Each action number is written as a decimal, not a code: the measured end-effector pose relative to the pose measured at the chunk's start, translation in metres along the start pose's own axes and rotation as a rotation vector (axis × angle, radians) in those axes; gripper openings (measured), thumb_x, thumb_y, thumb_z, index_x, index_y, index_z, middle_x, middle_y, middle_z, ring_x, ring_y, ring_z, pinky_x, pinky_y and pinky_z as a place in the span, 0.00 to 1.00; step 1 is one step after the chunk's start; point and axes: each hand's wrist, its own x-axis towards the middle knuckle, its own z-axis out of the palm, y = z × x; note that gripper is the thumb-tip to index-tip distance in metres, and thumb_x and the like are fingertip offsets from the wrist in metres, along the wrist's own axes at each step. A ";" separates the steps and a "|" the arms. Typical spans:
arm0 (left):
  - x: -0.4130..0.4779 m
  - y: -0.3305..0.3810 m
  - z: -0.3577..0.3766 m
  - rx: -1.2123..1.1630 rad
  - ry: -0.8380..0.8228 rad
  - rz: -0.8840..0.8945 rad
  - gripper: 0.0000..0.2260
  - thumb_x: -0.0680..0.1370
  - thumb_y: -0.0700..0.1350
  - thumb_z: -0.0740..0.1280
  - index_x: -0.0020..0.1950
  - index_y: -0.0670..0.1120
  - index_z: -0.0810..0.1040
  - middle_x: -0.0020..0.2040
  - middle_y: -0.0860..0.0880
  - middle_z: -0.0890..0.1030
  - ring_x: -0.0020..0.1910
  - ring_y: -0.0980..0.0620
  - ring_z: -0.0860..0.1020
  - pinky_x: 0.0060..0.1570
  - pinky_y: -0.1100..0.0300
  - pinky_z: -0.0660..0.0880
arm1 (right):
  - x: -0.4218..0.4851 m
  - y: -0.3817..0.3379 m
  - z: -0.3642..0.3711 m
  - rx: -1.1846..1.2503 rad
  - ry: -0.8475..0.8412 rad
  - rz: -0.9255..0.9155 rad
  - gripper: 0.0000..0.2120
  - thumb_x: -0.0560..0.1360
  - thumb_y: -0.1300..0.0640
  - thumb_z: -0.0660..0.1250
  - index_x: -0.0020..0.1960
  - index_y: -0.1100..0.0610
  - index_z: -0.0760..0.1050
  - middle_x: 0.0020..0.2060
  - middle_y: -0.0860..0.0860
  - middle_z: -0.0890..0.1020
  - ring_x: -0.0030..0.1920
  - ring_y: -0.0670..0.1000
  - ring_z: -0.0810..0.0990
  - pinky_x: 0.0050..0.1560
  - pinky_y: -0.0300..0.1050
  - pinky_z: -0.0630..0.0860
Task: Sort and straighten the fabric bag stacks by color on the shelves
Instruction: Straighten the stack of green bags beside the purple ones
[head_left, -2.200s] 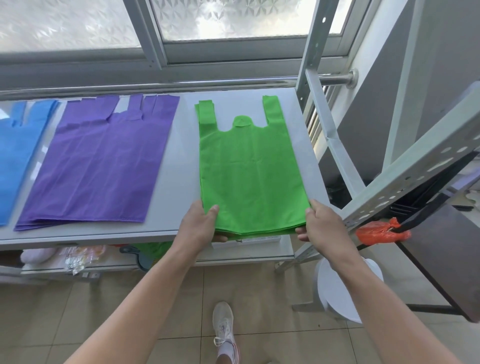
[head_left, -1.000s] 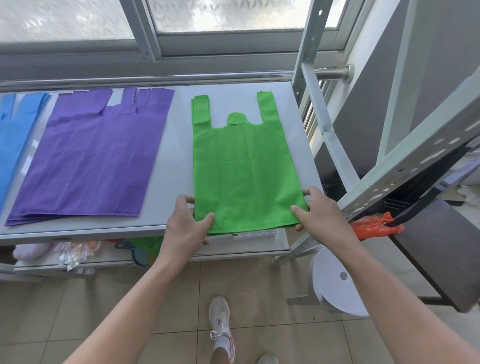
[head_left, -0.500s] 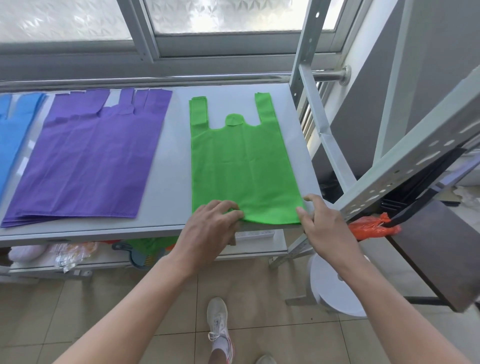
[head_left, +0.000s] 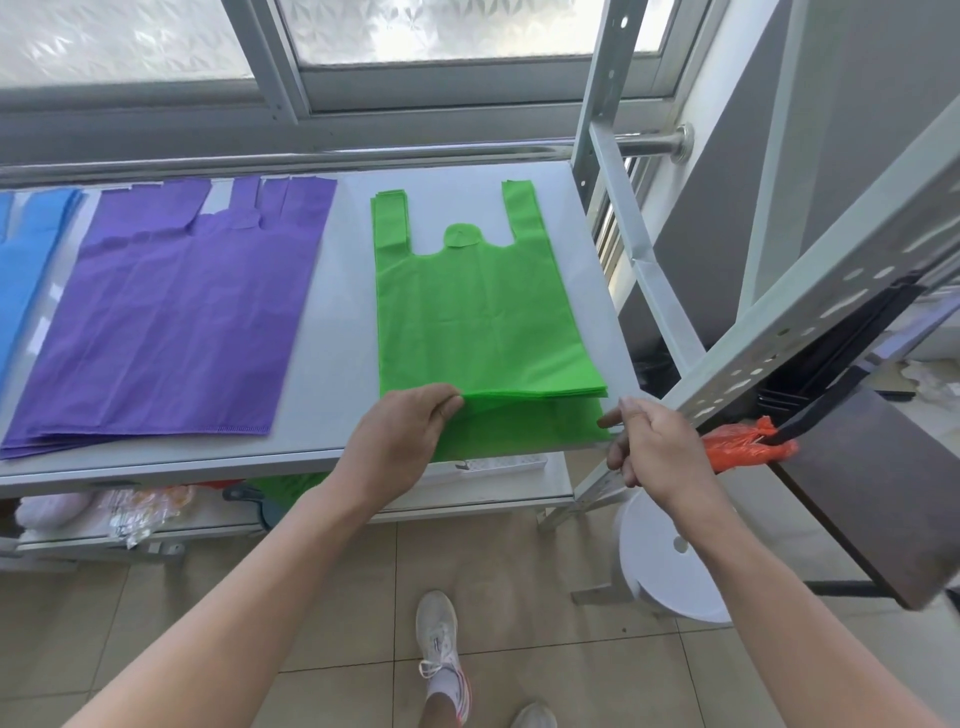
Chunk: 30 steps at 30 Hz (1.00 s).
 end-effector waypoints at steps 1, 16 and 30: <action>-0.002 0.001 0.001 0.058 0.010 0.059 0.11 0.86 0.49 0.62 0.55 0.46 0.83 0.44 0.49 0.85 0.42 0.47 0.82 0.45 0.46 0.81 | 0.001 -0.002 0.001 0.039 -0.017 0.020 0.23 0.86 0.42 0.54 0.52 0.57 0.80 0.31 0.54 0.84 0.25 0.51 0.76 0.36 0.47 0.74; -0.040 -0.004 0.016 -0.246 0.458 -0.306 0.30 0.72 0.36 0.79 0.66 0.52 0.69 0.52 0.51 0.77 0.47 0.59 0.77 0.48 0.57 0.78 | 0.036 -0.021 0.020 0.281 -0.230 0.251 0.10 0.81 0.61 0.67 0.62 0.58 0.79 0.56 0.55 0.86 0.55 0.56 0.86 0.58 0.59 0.83; -0.015 -0.013 -0.013 -0.468 0.068 -0.690 0.20 0.74 0.63 0.72 0.53 0.47 0.85 0.49 0.47 0.88 0.52 0.45 0.85 0.57 0.41 0.81 | 0.026 -0.029 0.018 0.490 -0.272 0.312 0.11 0.83 0.66 0.62 0.64 0.66 0.75 0.58 0.63 0.84 0.57 0.61 0.85 0.53 0.58 0.85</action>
